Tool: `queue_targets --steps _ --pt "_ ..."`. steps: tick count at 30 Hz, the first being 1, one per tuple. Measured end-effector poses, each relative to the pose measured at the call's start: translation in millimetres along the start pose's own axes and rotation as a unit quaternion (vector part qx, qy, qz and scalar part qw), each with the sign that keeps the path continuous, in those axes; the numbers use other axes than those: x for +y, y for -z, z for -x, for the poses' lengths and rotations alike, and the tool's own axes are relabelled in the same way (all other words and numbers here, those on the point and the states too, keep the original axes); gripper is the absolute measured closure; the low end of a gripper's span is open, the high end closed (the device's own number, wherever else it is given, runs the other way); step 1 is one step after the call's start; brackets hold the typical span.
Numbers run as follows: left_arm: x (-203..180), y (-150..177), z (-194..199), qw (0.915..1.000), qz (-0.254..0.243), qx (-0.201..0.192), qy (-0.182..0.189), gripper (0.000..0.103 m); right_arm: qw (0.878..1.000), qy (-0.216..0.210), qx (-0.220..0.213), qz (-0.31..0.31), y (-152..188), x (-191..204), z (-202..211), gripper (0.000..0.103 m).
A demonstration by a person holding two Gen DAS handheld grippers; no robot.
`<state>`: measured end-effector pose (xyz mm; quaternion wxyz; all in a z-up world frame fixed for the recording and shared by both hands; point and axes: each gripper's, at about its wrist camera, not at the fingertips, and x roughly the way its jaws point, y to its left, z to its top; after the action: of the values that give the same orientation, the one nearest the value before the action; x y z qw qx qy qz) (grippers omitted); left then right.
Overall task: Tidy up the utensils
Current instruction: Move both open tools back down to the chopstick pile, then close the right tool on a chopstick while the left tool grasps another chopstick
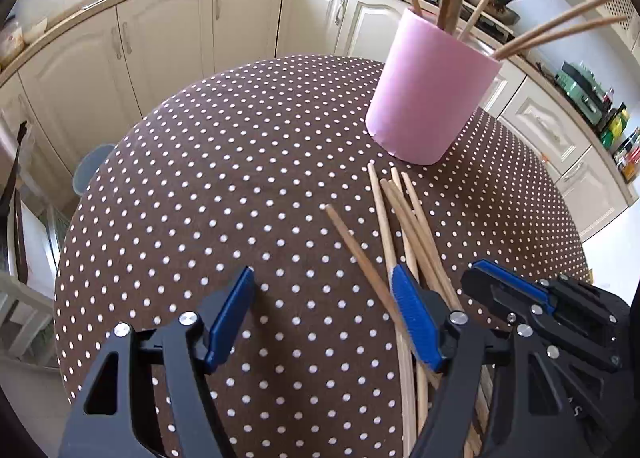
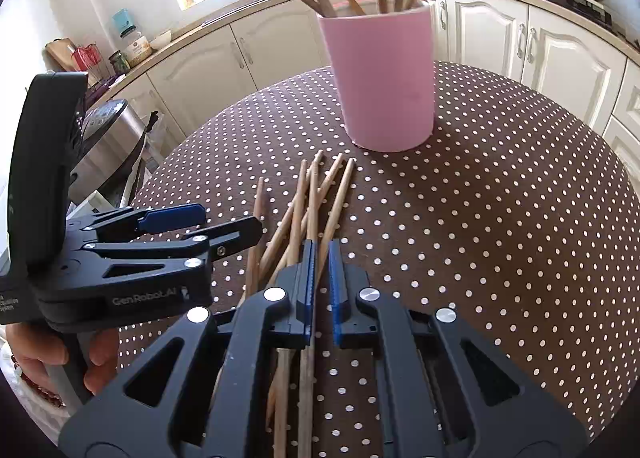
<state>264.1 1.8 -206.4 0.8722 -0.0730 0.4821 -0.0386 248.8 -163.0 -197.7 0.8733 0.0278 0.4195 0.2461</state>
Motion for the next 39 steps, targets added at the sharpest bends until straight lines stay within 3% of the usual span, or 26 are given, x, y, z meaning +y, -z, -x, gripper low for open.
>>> queue_targets --steps 1,4,8,11,17,39 --pt "-2 -2 -2 1.0000 -0.002 0.000 -0.005 0.033 1.000 -0.001 0.001 -0.002 1 -4 2 0.095" --pt "-10 -7 -7 0.9991 -0.017 -0.001 -0.040 0.056 1.000 0.002 0.005 0.000 0 -2 2 0.095" --pt "-18 -11 -11 0.9977 -0.033 0.000 -0.060 0.068 1.000 0.010 0.009 0.011 -5 7 -5 0.095" --pt "-21 -15 -14 0.9971 -0.042 -0.001 -0.063 0.080 1.000 0.013 0.021 0.019 -10 15 -14 0.095" --pt "-12 -27 -19 0.9978 -0.042 0.003 -0.050 0.093 0.999 0.016 0.035 0.030 -19 22 -23 0.095" --pt "8 -14 -7 0.9981 -0.056 0.018 -0.018 0.095 0.989 0.045 0.080 0.113 -19 73 -43 0.095"
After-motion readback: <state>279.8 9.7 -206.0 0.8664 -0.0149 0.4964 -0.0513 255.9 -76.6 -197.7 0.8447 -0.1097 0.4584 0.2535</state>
